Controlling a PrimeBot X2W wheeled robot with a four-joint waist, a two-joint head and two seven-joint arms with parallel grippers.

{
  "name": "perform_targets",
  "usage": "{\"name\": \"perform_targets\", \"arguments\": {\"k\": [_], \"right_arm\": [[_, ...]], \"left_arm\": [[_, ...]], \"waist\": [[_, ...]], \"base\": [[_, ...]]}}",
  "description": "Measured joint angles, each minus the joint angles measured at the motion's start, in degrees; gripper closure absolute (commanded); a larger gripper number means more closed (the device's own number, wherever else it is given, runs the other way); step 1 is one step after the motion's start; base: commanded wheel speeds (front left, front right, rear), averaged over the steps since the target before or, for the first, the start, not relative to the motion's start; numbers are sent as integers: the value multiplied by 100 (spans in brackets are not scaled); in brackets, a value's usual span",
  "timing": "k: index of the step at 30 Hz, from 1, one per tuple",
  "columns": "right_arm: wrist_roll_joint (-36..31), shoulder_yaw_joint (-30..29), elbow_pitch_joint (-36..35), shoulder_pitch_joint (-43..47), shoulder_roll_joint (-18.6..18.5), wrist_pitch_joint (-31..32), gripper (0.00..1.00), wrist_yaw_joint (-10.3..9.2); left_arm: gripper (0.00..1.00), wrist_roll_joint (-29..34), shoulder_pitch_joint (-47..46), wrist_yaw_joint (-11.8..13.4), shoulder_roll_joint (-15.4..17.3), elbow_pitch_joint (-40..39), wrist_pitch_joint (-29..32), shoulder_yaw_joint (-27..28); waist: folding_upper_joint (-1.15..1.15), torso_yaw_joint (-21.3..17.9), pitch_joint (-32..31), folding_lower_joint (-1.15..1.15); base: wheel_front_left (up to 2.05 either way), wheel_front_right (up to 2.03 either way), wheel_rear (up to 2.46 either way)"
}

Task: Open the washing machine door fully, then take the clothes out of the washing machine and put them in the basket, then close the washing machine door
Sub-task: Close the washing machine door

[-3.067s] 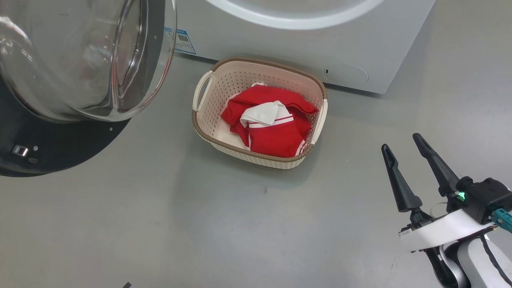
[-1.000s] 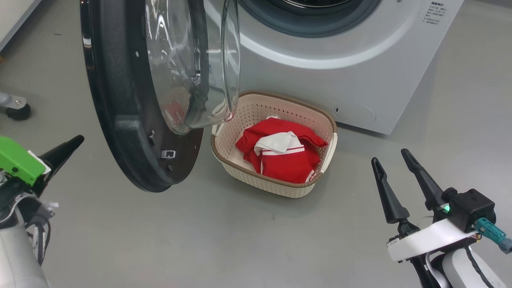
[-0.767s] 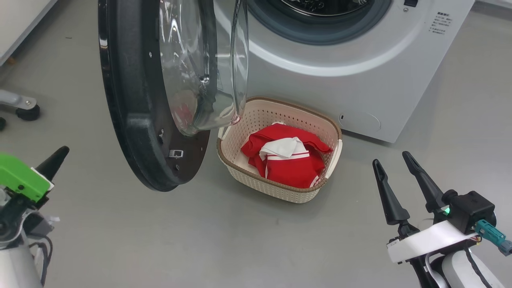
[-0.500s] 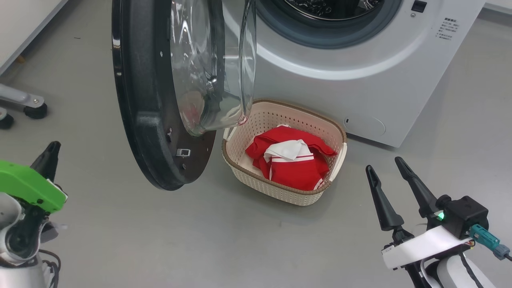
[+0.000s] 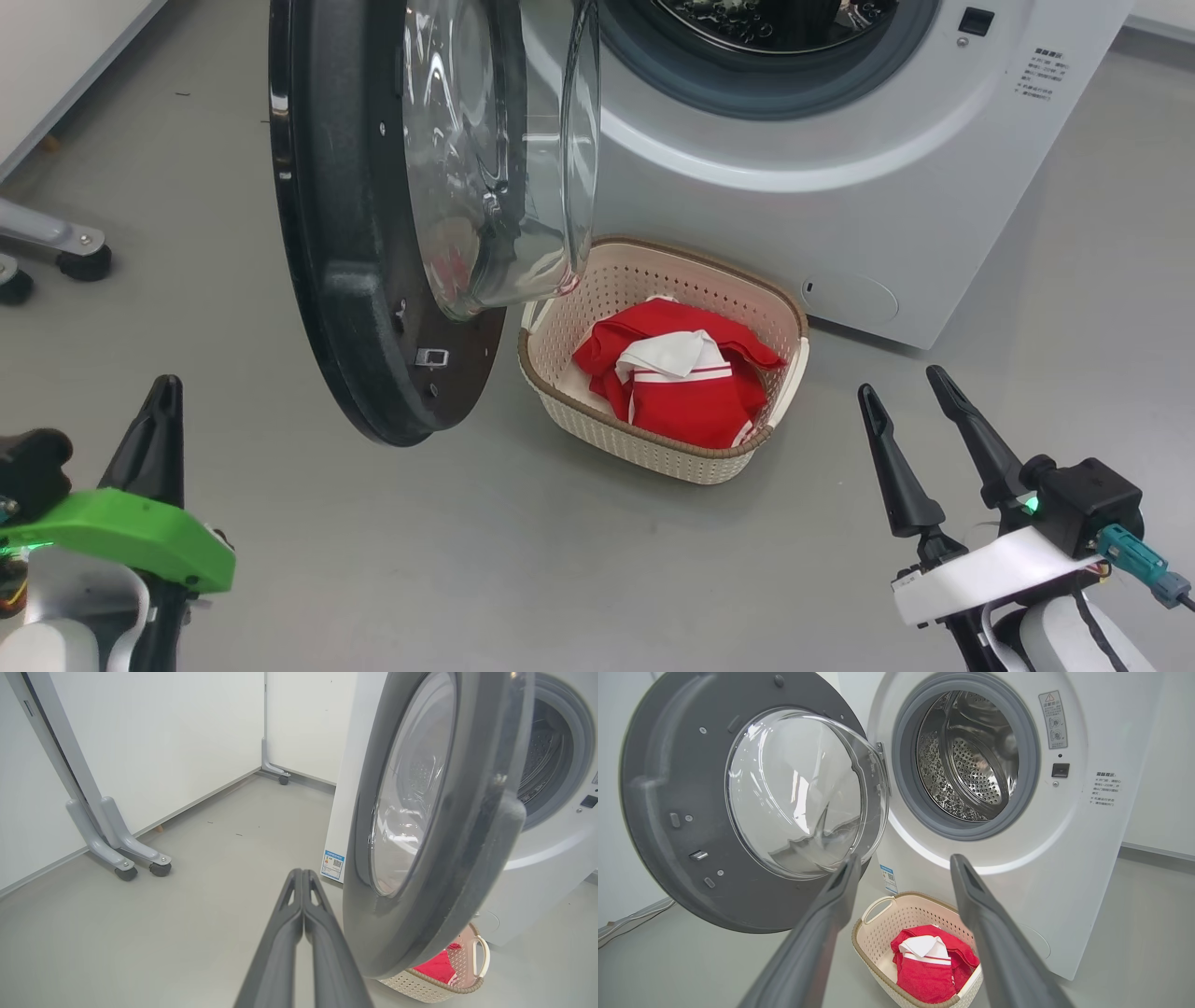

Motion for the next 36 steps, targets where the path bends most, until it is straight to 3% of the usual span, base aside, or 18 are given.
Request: {"name": "perform_targets", "arguments": {"k": [6, 7, 8, 9, 25, 36], "right_arm": [[0, -1, -2, 2, 24, -2, 0, 0], [0, -1, -2, 2, 25, -2, 0, 0], [0, -1, -2, 2, 25, -2, 0, 0], [0, -2, -2, 2, 25, -2, 0, 0], [-1, -10, 3, 3, 49, -2, 0, 1], [-2, -13, 15, 4, 56, -2, 0, 2]], "left_arm": [[100, 250, 288, 0, -53, 23, -834, -90], [93, 282, 322, 0, -47, 22, -949, -157], [57, 333, 345, 0, -43, 22, -1059, -223], [0, 405, 358, 0, -36, 22, -1171, -272], [0, 749, 581, 0, -22, 453, -2212, -412], [0, 751, 581, 0, -22, 662, -2381, -479]], "waist": [[0, -6, 6, 0], [0, -9, 8, 0], [0, -13, 9, 0], [0, -17, 9, 0], [0, -43, -15, 0], [0, -40, -48, 0]], "base": [[0, 0, 0], [0, 0, 0], [0, 0, 0], [0, 0, 0], [0, 0, 0], [0, 0, 0]]}}
